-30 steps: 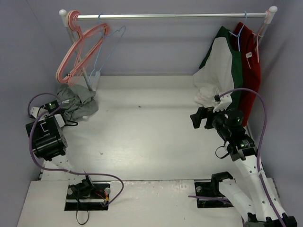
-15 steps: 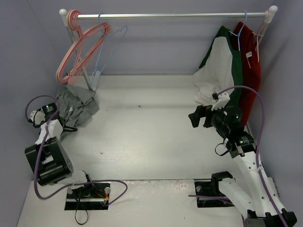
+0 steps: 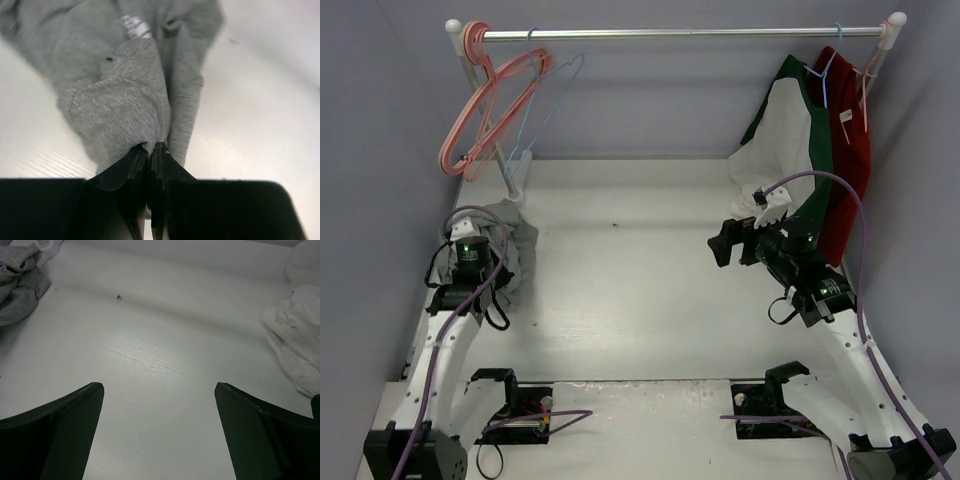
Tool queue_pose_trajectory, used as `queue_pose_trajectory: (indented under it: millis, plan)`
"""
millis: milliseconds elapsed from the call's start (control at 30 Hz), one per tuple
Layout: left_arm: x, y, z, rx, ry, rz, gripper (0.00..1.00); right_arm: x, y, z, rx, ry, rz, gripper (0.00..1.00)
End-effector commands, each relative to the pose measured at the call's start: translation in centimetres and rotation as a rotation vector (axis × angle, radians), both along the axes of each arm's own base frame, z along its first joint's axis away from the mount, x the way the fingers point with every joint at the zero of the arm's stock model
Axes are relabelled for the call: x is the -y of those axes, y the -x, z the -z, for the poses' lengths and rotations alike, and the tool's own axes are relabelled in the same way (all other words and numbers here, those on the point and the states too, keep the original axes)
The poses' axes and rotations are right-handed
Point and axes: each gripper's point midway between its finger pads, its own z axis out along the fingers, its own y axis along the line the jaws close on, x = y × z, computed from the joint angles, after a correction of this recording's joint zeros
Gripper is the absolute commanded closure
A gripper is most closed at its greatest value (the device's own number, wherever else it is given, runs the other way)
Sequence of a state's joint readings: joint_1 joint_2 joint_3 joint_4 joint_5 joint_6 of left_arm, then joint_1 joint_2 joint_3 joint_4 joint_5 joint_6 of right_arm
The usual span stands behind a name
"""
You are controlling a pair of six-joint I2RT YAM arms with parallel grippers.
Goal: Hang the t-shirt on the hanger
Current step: Pick up the T-shirt at the corner of the board, then place the T-shirt at the center of the board.
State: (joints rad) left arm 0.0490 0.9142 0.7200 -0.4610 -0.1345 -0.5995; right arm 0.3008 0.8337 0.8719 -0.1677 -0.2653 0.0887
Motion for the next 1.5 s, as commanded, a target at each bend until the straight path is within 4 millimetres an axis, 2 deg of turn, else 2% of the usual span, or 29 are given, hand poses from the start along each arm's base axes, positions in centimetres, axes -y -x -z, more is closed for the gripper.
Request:
queue_pose_trajectory:
  millis: [0, 100, 133, 200, 233, 267, 333, 367, 400, 433, 467, 500, 567, 600, 667, 700, 767, 833, 900, 933, 967, 1000, 1033, 1133, 1167, 1200, 1267, 1300, 1467]
  plan:
    - [4.7, 0.8, -3.9, 0.095, -0.005, 0.284, 1.00, 0.0, -1.8, -3.4, 0.094, -0.044, 0.051, 0.00]
    - [9.4, 0.6, -6.4, 0.162, 0.063, 0.508, 1.00, 0.2, -2.4, -4.0, 0.115, -0.056, 0.078, 0.01]
    - [10.8, 0.2, -8.6, 0.204, 0.090, 0.575, 1.00, 0.3, -2.7, -4.3, 0.120, -0.054, 0.085, 0.01]
    - [13.3, -0.5, -9.5, 0.184, 0.098, 0.679, 1.00, 0.2, -3.0, -4.7, 0.131, -0.050, 0.083, 0.02]
    - [14.4, -1.1, -12.1, 0.228, 0.097, 0.723, 1.00, 0.2, -3.2, -4.8, 0.131, -0.046, 0.082, 0.02]
    - [15.7, -2.1, -12.0, 0.200, 0.094, 0.762, 1.00, 0.2, -3.4, -5.5, 0.148, -0.042, 0.082, 0.02]
    - [18.8, -2.5, -13.6, 0.200, 0.063, 0.870, 1.00, 0.5, -3.7, -5.9, 0.168, -0.006, 0.085, 0.02]
    - [19.8, -3.6, -17.2, 0.264, 0.033, 0.880, 1.00, 0.7, -3.9, -6.7, 0.184, 0.003, 0.089, 0.02]
    - [21.1, -4.5, -16.4, 0.202, 0.023, 0.914, 1.00, 0.8, -4.0, -7.1, 0.195, 0.014, 0.094, 0.02]
    - [22.7, -4.6, -17.5, 0.212, 0.017, 0.958, 1.00, 1.0, -4.2, -7.5, 0.208, 0.033, 0.095, 0.02]
    - [23.8, -5.2, -21.7, 0.298, 0.011, 0.987, 1.00, 1.3, -4.3, -7.9, 0.219, 0.041, 0.109, 0.02]
    - [24.8, -6.0, -21.3, 0.257, 0.003, 1.016, 1.00, 1.4, -4.4, -8.9, 0.240, 0.040, 0.116, 0.02]
    - [26.5, -6.6, -23.3, 0.280, -0.031, 1.070, 1.00, 1.8, -4.5, -9.9, 0.267, 0.063, 0.122, 0.02]
    - [26.4, -6.1, -27.6, 0.368, -0.037, 1.077, 1.00, 1.9, -4.4, -10.9, 0.290, 0.062, 0.125, 0.02]
    - [26.3, -5.8, -30.8, 0.441, -0.052, 1.086, 1.00, 2.1, -4.3, -11.9, 0.312, 0.069, 0.132, 0.02]
    - [26.0, -4.9, -33.3, 0.502, -0.053, 1.092, 1.00, 2.2, -4.1, -12.5, 0.327, 0.069, 0.132, 0.02]
    - [25.2, -3.4, -35.0, 0.543, -0.050, 1.091, 1.00, 2.3, -3.8, -13.1, 0.346, 0.076, 0.129, 0.02]
    - [25.5, -2.0, -34.0, 0.511, 0.012, 1.125, 1.00, 2.4, -3.4, -13.5, 0.360, 0.076, 0.124, 0.02]
    - [25.9, 0.7, -34.2, 0.532, 0.087, 1.188, 1.00, 2.5, -3.1, -13.6, 0.369, 0.077, 0.123, 0.02]
    - [26.5, 1.2, -30.2, 0.421, 0.144, 1.213, 1.00, 2.4, -3.0, -13.2, 0.362, 0.077, 0.116, 0.02]
    - [25.5, 2.6, -29.6, 0.423, 0.143, 1.202, 1.00, 2.4, -2.9, -13.0, 0.356, 0.079, 0.113, 0.02]
    - [24.7, 2.7, -27.3, 0.380, 0.123, 1.168, 1.00, 2.2, -2.9, -12.5, 0.344, 0.079, 0.101, 0.02]
    - [22.7, 2.7, -21.8, 0.261, 0.066, 1.082, 1.00, 2.0, -2.9, -11.4, 0.313, 0.086, 0.093, 0.02]
    - [19.2, 2.4, -13.8, 0.082, -0.037, 0.928, 0.80, 1.5, -3.1, -9.0, 0.246, 0.084, 0.069, 0.04]
    - [17.4, 2.2, -9.9, -0.009, -0.104, 0.856, 0.71, 1.4, -3.1, -7.4, 0.203, 0.092, 0.064, 0.04]
    - [16.6, 1.9, -8.4, -0.044, -0.133, 0.812, 0.64, 1.1, -3.4, -6.2, 0.164, 0.082, 0.067, 0.05]
    - [15.6, 1.3, -6.6, -0.086, -0.163, 0.734, 0.51, 0.8, -3.6, -3.8, 0.093, 0.091, 0.055, 0.08]
    - [15.6, 1.0, -6.6, -0.077, -0.167, 0.715, 0.43, 0.6, -3.9, -2.3, 0.052, 0.103, 0.048, 0.10]
    - [18.3, 0.1, -7.2, -0.007, -0.055, 0.761, 0.38, -0.7, -4.5, 3.8, -0.160, 0.068, 0.046, 0.18]
